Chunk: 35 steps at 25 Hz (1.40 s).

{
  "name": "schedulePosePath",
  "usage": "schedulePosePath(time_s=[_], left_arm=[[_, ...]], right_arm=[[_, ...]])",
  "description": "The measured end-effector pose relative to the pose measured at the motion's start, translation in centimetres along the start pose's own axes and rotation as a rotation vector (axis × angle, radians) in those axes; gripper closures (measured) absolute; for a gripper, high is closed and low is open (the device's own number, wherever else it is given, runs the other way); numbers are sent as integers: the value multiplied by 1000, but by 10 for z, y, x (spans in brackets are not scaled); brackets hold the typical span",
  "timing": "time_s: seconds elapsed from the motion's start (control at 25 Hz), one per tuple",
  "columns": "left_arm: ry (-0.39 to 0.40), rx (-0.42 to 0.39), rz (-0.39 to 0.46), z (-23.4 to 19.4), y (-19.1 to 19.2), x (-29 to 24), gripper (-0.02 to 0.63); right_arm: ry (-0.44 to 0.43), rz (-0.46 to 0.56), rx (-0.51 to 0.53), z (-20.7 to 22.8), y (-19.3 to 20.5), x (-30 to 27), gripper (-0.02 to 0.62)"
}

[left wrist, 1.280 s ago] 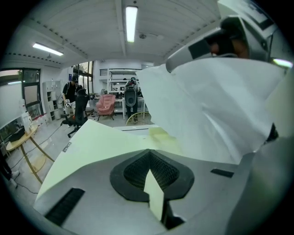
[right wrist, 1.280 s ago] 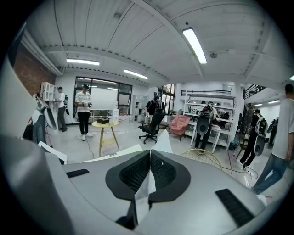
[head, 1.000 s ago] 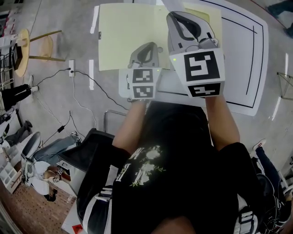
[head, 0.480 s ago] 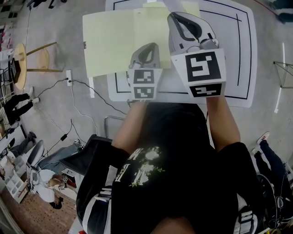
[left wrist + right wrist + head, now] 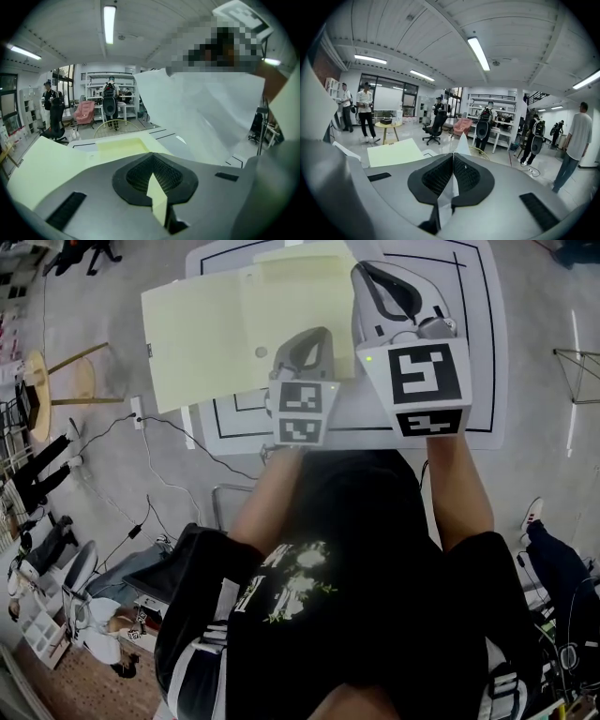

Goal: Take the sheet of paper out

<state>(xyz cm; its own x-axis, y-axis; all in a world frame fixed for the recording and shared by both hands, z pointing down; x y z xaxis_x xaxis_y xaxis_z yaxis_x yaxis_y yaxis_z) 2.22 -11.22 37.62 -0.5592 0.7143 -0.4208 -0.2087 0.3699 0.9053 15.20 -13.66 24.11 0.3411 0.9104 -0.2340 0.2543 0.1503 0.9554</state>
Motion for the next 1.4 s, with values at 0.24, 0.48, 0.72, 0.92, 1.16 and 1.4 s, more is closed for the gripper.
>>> schedulePosePath(time_s=[0.24,0.48,0.72,0.92,1.16,1.4], left_arm=[[46,-17,3,28,-7,-22,617],[97,-35,-1,53,-15,-46,617],[149,-50,-5,75,-19,-67,617],[194,-63,-15,91,-22,-82,617],[227,-68,-28,104,-24,-93,617],[231,-65,-47,107,-22,-99,617]], right_arm=[[51,-22,-1,31,15,17,589],[97,-50,-10,61,32,28,589],[152,-87,-24,87,51,39,589],[197,-117,-40,106,65,50,589],[225,-190,-67,121,94,57,589],[214,-247,-76,124,133,49,589]])
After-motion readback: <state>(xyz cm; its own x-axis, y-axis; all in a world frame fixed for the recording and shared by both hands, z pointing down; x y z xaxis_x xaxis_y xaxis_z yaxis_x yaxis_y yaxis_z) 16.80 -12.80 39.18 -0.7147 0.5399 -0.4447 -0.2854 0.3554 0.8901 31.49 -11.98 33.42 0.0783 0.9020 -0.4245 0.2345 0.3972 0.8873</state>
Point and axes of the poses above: the fingertips, and each gripper's own axes: x backward along the fingers, z to its right, y out of its underside, the point moved 9 cm from there along x, backward along the fingers, and after that the axes turned 6 degrees about z, right-handed, at the moved point
